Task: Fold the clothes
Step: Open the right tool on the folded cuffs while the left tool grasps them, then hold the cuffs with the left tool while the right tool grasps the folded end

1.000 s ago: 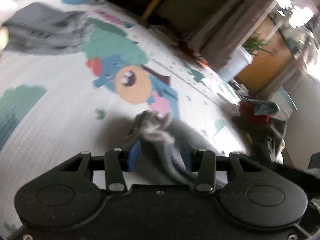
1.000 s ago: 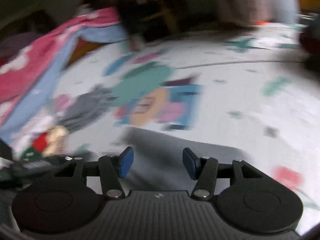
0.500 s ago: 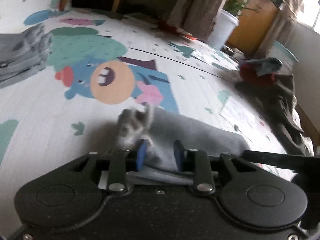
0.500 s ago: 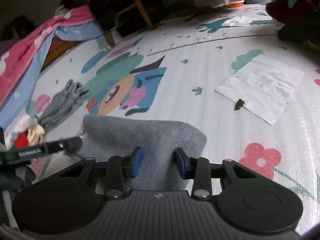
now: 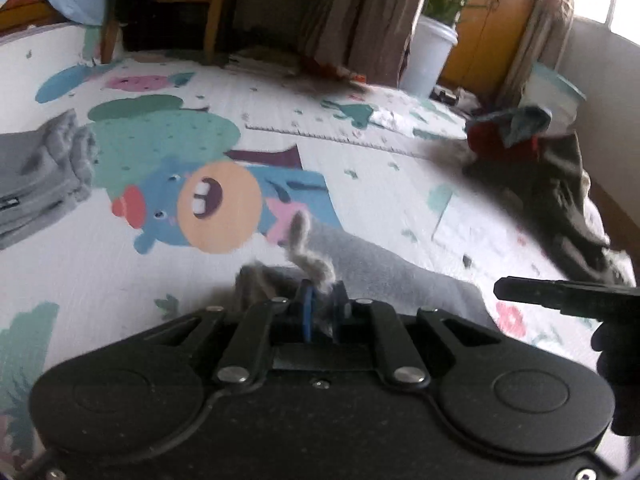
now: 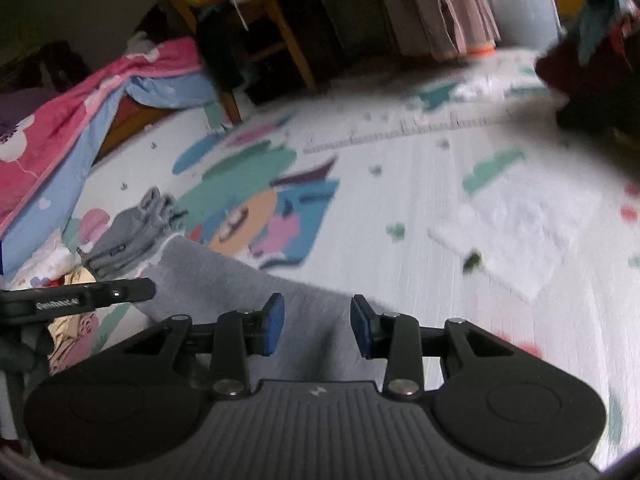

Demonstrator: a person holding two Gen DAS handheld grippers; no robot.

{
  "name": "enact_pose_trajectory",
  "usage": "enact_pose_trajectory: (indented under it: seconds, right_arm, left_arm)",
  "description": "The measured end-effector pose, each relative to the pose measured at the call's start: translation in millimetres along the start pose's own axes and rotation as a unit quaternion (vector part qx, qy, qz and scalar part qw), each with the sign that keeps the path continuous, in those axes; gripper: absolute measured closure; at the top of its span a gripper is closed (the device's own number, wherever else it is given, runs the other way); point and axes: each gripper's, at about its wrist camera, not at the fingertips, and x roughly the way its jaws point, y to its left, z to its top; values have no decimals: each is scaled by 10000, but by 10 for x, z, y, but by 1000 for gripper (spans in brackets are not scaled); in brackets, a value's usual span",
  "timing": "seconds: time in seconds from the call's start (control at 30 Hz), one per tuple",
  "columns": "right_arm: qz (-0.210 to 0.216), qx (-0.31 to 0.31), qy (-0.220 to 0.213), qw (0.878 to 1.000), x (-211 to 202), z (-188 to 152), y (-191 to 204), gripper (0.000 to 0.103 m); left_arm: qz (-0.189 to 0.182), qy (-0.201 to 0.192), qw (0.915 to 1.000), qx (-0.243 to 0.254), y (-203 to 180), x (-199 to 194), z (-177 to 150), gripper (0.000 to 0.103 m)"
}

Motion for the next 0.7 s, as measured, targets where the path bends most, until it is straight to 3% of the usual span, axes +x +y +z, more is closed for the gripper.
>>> enact_pose_trajectory:
  seconds: [0.07, 0.17, 0.27, 0.37, 0.47, 0.57, 0.63, 0.7]
  right_arm:
    - [80, -392, 158, 9991, 127, 7, 108, 64]
    - [-5, -1277, 875, 9880, 425, -147, 289, 64]
    - [-67, -1675, 879, 9819, 450, -197, 357, 61]
    - [14, -1713, 588, 9835, 345, -138, 359, 62]
    - [23, -1840, 494, 9817, 338, -118, 375, 62]
    - [44, -1901, 520, 9804, 395, -128, 416, 62]
    - [20, -2033, 563, 9775, 431, -161, 453, 59]
    - [-13, -2185, 609, 9739, 467, -198, 491, 56]
  left_arm:
    - [114, 212, 9997, 95, 31, 112, -62, 96]
    - [292, 576, 9979, 34, 111, 274, -221, 93]
    - [449, 268, 9985, 160, 55, 143, -232, 85]
    - [622, -307, 9945, 783, -131, -93, -134, 84]
    - [71, -489, 9917, 1188, -298, -78, -12, 84]
    - [-241, -304, 9864, 1595, -420, 258, -15, 82]
    - [-105, -79, 9846, 1744, -407, 516, -80, 78]
    - [177, 402, 9776, 2058, -348, 783, -212, 78]
